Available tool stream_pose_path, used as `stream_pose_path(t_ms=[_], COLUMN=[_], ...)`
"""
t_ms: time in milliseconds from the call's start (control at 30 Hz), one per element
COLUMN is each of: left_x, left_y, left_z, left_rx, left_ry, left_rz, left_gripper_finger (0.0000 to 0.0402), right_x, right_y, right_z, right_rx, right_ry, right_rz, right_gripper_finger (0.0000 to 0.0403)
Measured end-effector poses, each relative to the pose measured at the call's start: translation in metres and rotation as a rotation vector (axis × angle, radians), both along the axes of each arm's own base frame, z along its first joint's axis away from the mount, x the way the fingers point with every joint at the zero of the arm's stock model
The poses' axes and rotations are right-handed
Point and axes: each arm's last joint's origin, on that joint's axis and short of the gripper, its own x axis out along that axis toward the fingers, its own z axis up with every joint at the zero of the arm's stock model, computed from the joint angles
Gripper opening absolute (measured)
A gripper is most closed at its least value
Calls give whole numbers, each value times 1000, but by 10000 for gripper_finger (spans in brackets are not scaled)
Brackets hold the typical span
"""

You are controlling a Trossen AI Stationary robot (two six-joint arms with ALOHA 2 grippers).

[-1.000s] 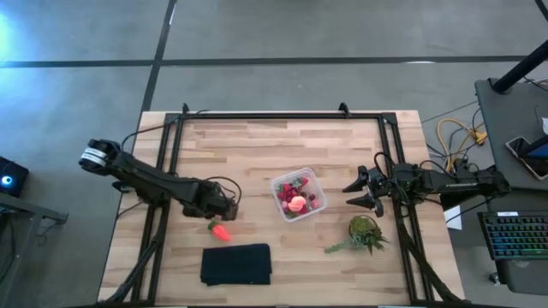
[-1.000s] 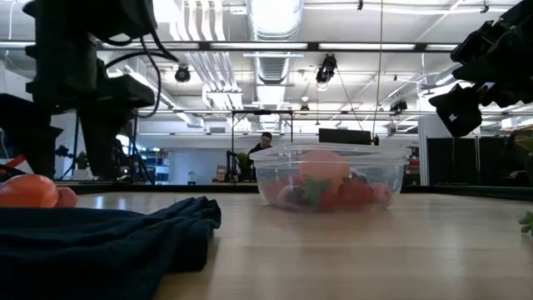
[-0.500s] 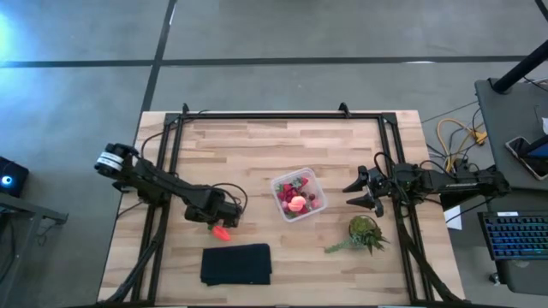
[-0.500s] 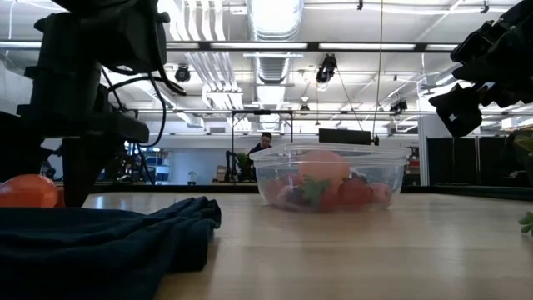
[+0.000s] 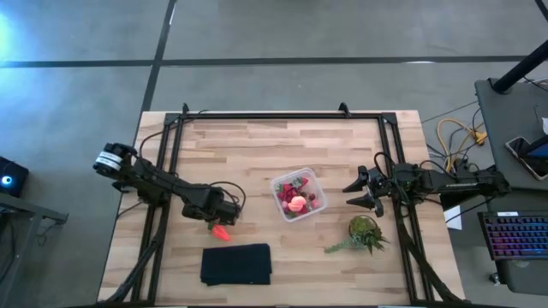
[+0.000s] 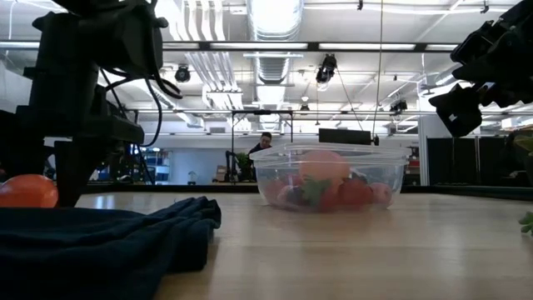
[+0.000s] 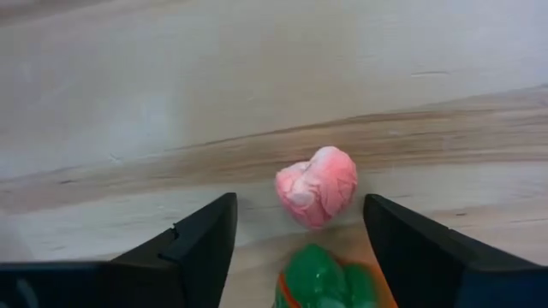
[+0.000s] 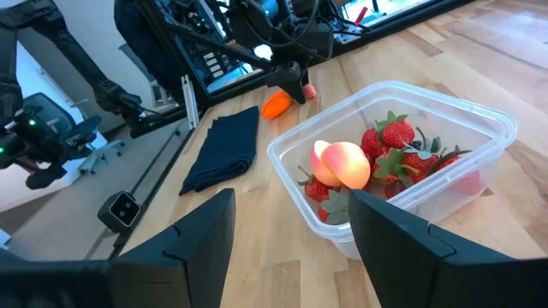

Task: Pick and placing Produce into tupperware
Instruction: Put the pink peach into the container

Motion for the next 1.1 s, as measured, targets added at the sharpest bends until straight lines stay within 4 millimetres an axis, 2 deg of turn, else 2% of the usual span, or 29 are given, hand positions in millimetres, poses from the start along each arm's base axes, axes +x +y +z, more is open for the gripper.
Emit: stream_pose_path(t_ms=[300,933,1100], left_x=[2,4,7], left_y=[4,4,3], left_z=[1,3,7], left_rx=[32,44,37], left_ry=[-11,-28,-42], left_rz=[12,-12,-12], left_gripper_finger=[211,103,93], right_x=[0,0,0], right_y=[0,0,0], right_z=[0,0,0], right_rx=[0,0,0], right_ry=[0,0,0], right_rz=[0,0,0], right_gripper_finger=[219,219,219])
